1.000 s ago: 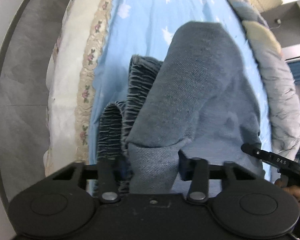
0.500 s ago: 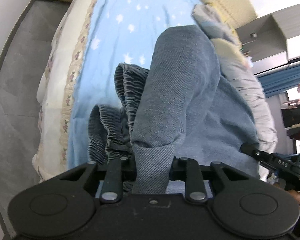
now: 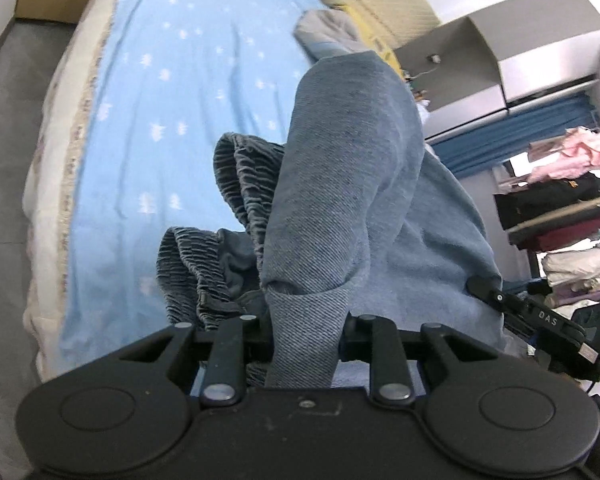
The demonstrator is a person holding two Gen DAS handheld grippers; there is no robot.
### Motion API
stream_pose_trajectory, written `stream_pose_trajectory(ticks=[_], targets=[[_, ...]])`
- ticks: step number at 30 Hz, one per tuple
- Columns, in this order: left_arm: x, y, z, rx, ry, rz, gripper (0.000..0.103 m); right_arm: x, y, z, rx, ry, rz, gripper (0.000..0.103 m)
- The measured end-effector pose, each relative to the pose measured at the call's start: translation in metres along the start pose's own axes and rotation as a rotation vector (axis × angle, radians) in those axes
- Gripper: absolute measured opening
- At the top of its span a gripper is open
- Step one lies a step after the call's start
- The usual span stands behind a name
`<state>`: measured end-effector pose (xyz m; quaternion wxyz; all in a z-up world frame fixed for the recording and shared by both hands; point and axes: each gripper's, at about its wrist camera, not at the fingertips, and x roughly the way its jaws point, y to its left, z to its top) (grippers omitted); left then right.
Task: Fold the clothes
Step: 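Lift the folded jeans with both grippers and carry them to the bed edge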
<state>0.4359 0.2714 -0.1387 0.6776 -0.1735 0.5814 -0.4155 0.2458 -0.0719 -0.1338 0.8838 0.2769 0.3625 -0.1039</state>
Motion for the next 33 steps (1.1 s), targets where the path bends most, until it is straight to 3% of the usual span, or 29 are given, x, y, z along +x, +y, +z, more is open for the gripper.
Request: stream_pose_trajectory(ticks=[8, 21, 33], targets=[[0.014, -0.064, -0.043, 0.008, -0.038, -0.015, 0.022, -0.057, -0.038, 0.014, -0.023, -0.018, 0.017, 0.016], [0.092, -0.177, -0.157, -0.114, -0.131, 0.017, 0.022, -0.133, -0.151, 0.029, -0.149, 0.015, 0.111, 0.016], [0.192, -0.277, -0.170, -0.061, -0.087, -0.025, 0.022, -0.178, -0.260, 0.058, -0.105, -0.041, 0.086, 0.016]])
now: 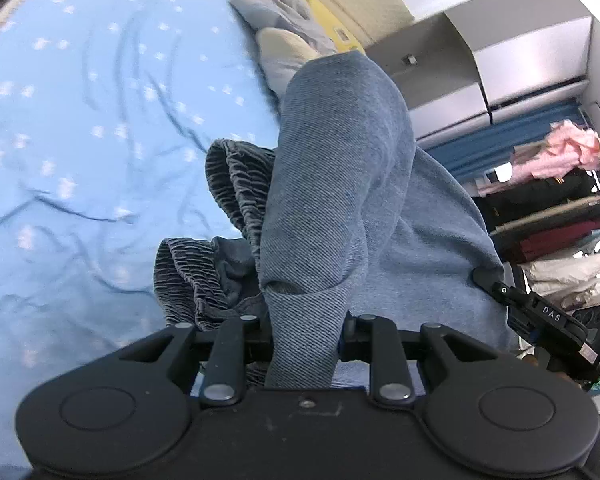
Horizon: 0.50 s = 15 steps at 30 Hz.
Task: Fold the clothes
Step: 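Lift the folded jeans with both grippers and carry them to the bed edge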
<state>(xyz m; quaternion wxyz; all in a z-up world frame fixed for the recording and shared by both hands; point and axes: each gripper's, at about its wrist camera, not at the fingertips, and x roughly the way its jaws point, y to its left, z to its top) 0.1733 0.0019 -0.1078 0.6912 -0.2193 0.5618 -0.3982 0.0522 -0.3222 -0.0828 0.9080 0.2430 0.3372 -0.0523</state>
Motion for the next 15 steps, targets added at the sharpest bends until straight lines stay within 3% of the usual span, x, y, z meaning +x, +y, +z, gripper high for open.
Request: stream_pose_trajectory(ticks=[7, 15], targets=[[0.082, -0.049, 0.000, 0.016, 0.042, -0.041, 0.022, -0.005, -0.069, 0.033, 0.009, -0.021, -0.059, 0.016], [0.191, -0.108, 0.019, 0.014, 0.063, -0.087, 0.022, 0.013, -0.174, 0.087, 0.026, -0.035, -0.088, 0.016]])
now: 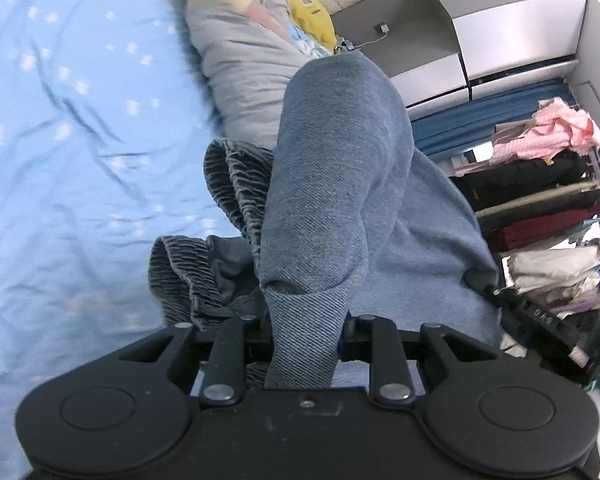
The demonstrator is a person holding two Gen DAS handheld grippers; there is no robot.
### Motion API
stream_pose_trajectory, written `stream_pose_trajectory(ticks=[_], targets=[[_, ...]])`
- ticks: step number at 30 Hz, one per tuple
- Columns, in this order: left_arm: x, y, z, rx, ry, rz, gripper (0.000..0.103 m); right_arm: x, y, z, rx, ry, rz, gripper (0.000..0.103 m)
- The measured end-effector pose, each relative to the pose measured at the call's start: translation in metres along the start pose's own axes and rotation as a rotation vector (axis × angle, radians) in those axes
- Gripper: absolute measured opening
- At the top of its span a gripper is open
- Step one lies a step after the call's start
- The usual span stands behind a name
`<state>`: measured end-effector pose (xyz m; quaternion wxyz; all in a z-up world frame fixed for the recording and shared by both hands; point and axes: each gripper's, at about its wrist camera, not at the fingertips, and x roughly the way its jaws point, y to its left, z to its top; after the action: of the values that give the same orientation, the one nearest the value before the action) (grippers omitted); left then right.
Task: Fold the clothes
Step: 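Lift the folded jeans with both grippers and carry them to the bed edge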
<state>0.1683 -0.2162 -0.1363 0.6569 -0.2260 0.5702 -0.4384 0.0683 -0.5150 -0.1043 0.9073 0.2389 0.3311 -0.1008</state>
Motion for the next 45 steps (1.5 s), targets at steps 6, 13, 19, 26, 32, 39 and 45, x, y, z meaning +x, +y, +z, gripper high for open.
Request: stream_pose_trajectory(ticks=[6, 13, 19, 26, 32, 39, 45], targets=[[0.077, -0.047, 0.018, 0.008, 0.011, -0.024, 0.022, -0.004, -0.075, 0.053, 0.014, -0.007, -0.020, 0.016], [0.162, -0.090, 0.021, 0.025, 0.001, -0.013, 0.022, -0.005, -0.158, 0.095, -0.013, -0.024, -0.037, 0.016], [0.252, -0.113, 0.005, 0.034, -0.027, 0.045, 0.022, 0.015, -0.252, 0.114, -0.006, 0.007, -0.010, 0.016], [0.332, -0.099, -0.014, -0.049, -0.046, 0.142, 0.027, 0.066, -0.351, 0.107, 0.000, 0.123, 0.016, 0.015], [0.348, -0.085, -0.018, -0.097, -0.066, 0.165, 0.032, 0.096, -0.375, 0.087, -0.038, 0.194, 0.028, 0.015], [0.361, -0.094, -0.017, -0.074, -0.059, 0.238, 0.037, 0.124, -0.401, 0.078, 0.017, 0.232, 0.025, 0.017], [0.354, -0.109, -0.021, -0.064, -0.050, 0.303, 0.045, 0.112, -0.407, 0.081, 0.075, 0.232, 0.046, 0.022]])
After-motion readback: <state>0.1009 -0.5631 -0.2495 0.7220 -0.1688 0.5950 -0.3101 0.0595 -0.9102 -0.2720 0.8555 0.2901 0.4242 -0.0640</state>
